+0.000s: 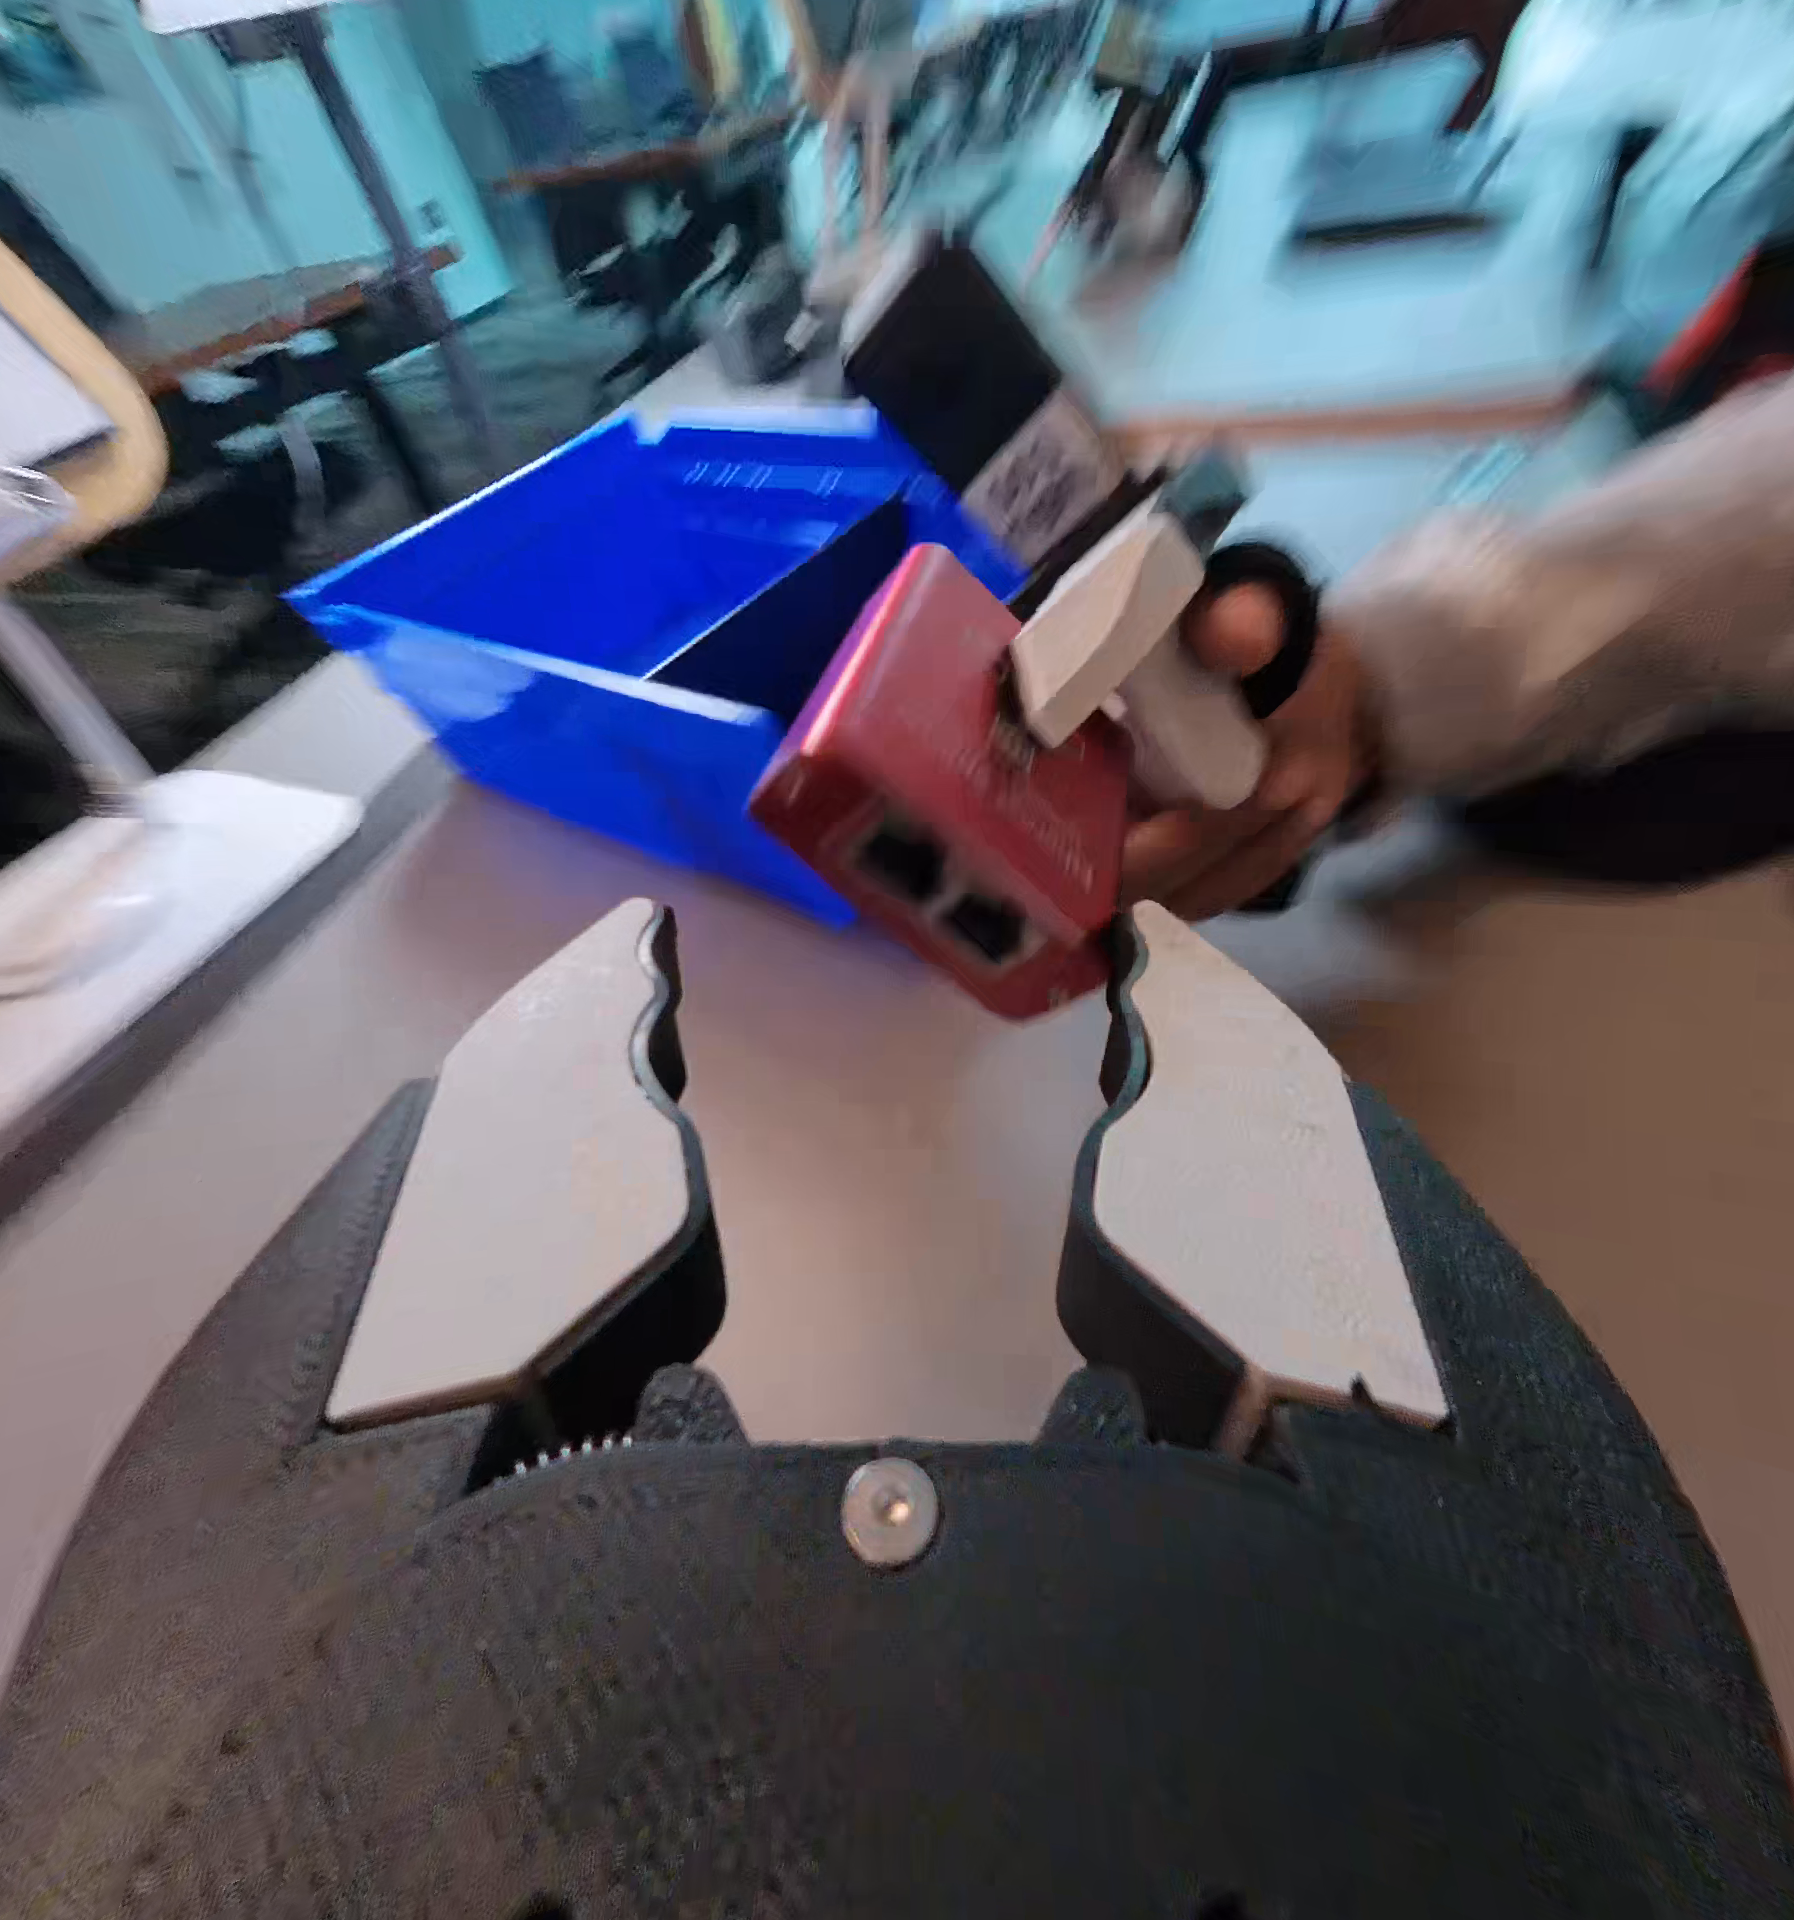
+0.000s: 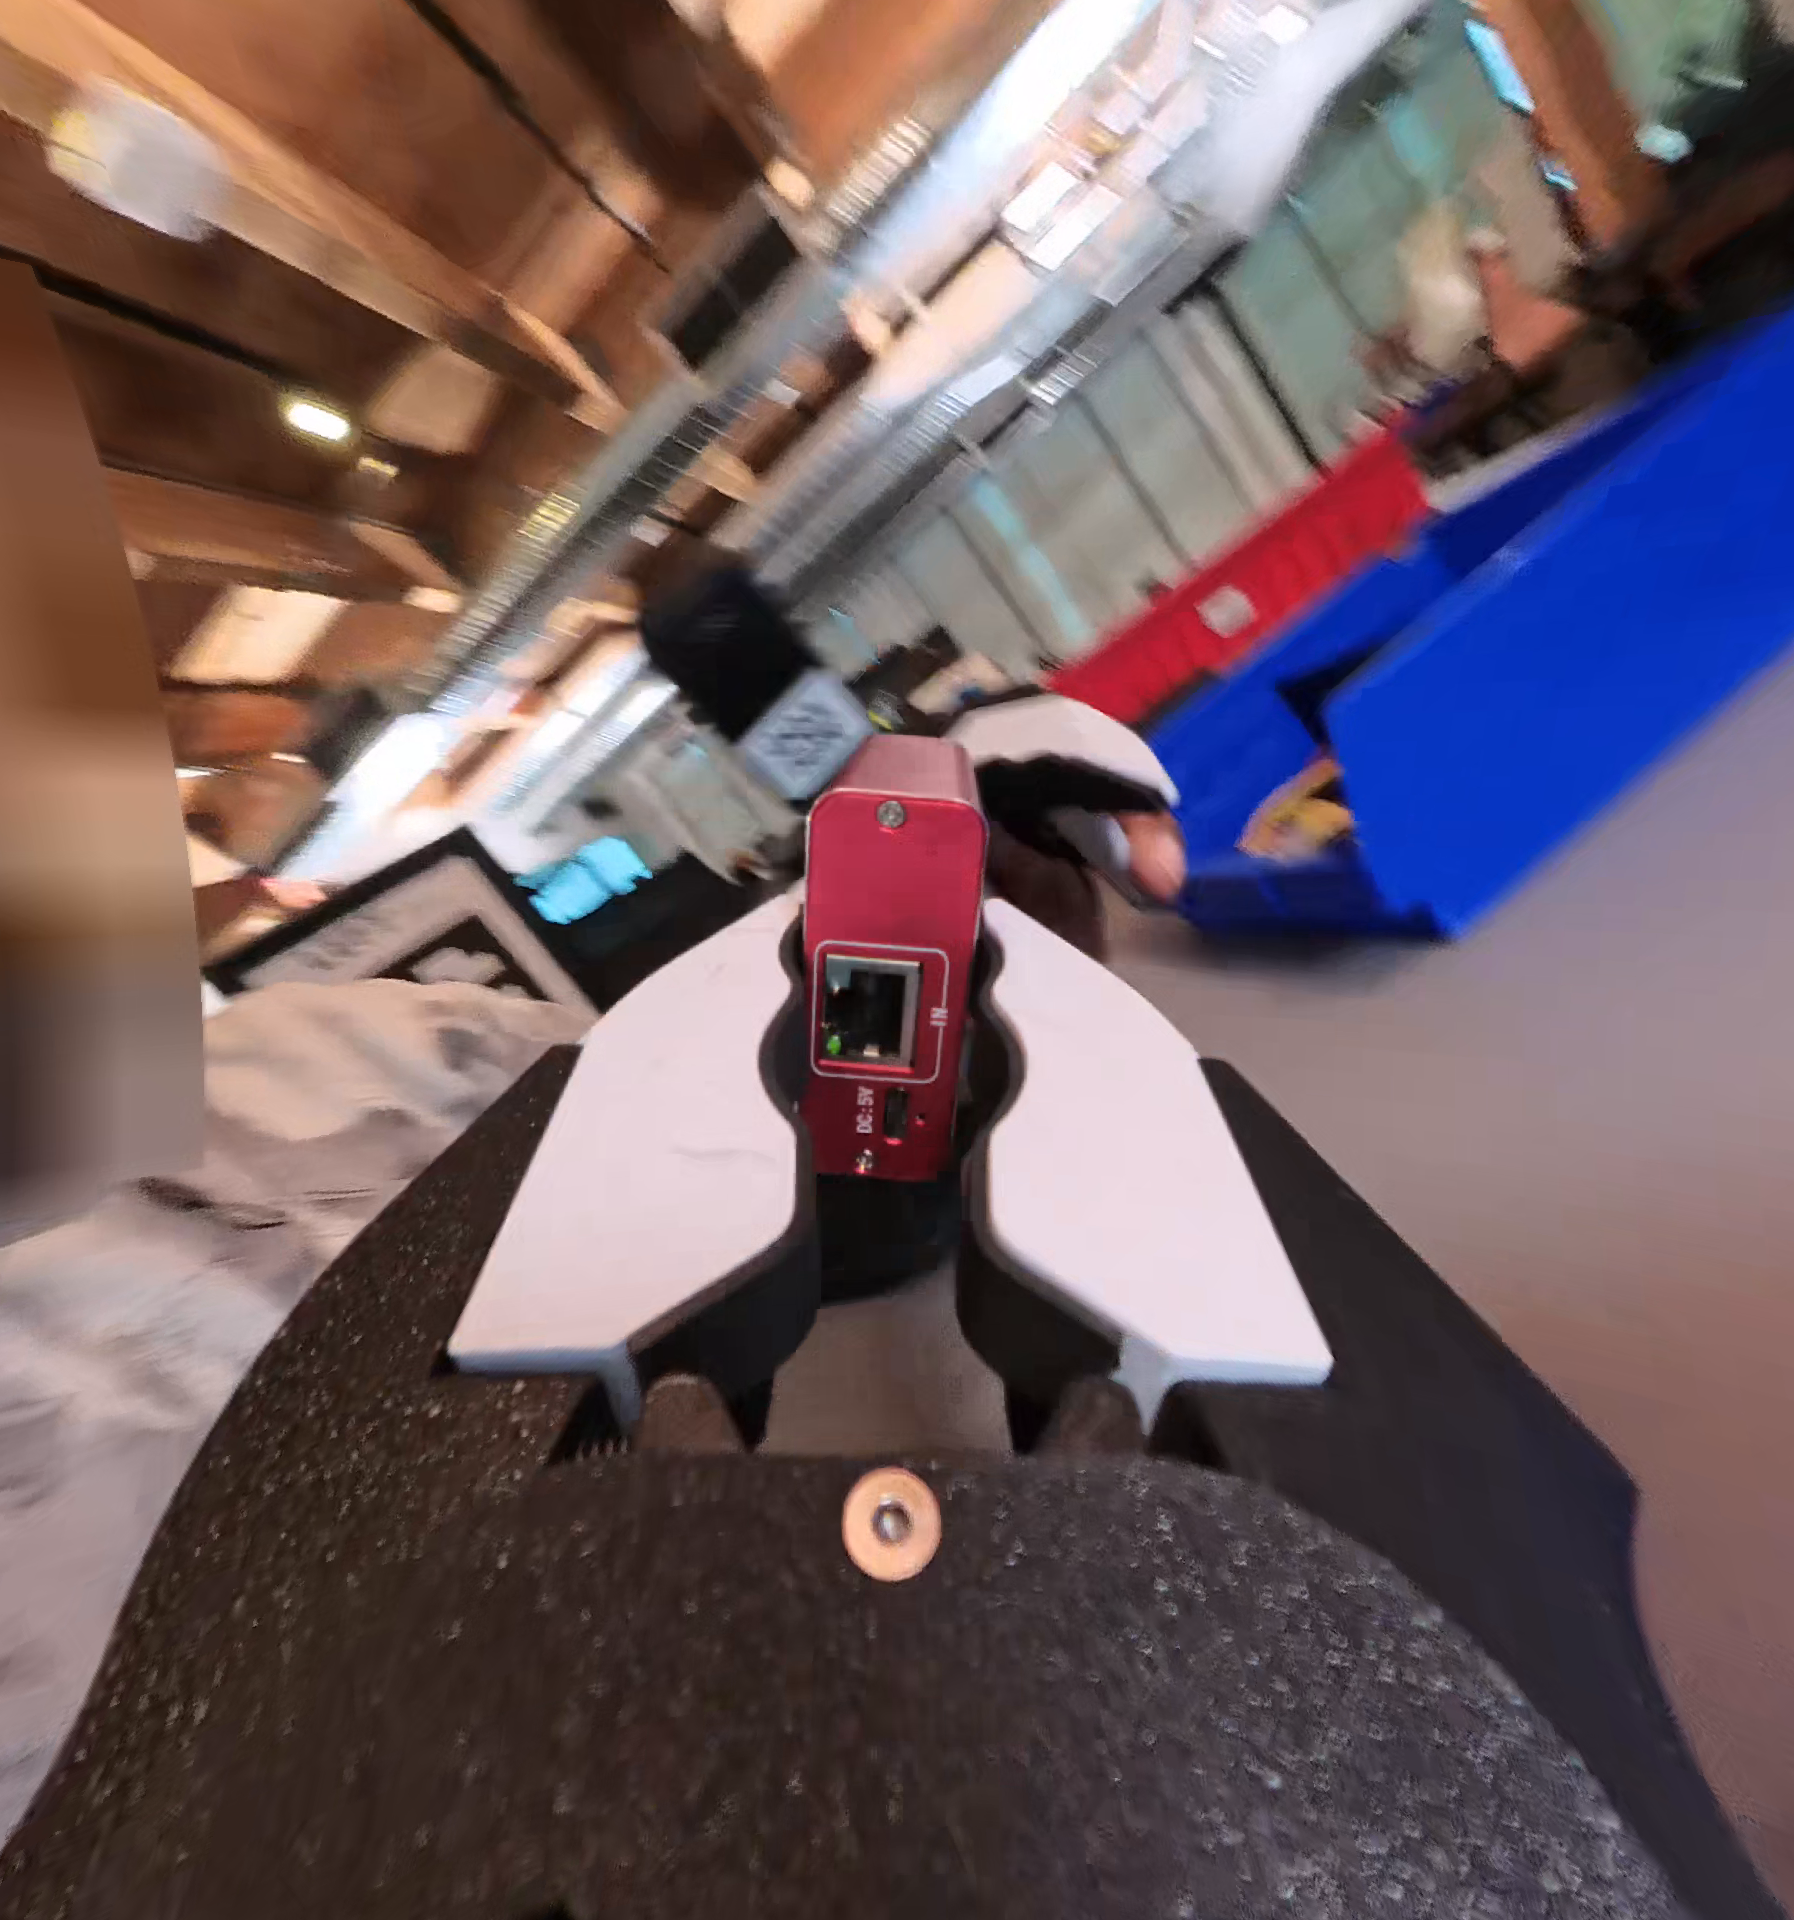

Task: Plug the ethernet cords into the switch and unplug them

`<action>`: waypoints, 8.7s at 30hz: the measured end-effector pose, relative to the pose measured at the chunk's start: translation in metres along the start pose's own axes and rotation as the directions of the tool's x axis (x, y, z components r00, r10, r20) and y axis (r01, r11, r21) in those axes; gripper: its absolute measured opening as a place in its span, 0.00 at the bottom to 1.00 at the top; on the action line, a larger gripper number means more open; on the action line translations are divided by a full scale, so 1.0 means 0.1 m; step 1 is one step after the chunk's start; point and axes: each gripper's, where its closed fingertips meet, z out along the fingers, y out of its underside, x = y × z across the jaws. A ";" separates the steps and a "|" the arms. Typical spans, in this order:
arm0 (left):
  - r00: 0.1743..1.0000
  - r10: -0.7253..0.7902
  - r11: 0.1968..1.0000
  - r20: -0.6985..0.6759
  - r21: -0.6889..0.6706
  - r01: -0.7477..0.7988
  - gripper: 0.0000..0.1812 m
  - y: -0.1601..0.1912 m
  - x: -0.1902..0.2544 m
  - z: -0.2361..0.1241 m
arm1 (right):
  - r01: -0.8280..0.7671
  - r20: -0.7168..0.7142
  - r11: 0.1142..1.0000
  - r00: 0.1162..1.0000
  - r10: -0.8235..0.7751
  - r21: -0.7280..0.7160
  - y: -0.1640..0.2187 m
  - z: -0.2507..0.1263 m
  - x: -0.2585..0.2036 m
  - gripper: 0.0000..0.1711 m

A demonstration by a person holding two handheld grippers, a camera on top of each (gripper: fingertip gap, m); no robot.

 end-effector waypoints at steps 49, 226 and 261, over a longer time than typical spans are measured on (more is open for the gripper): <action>0.451 -0.729 0.502 -0.515 0.046 0.864 0.26 0.00 -0.17 -0.05 | 0.390 -0.429 0.836 0.726 -0.538 -0.387 0.25 -0.03 0.44 0.47; 0.888 -0.277 0.908 -0.368 -0.402 0.117 0.09 0.55 0.40 0.43 | 0.483 -0.117 0.876 0.870 -0.479 0.003 -0.32 -0.33 -0.42 0.16; 0.962 -0.085 0.973 -0.260 -0.228 0.024 0.18 0.51 0.39 0.43 | 0.667 -0.272 0.739 0.696 -0.664 -0.097 -0.67 -0.66 -0.39 0.16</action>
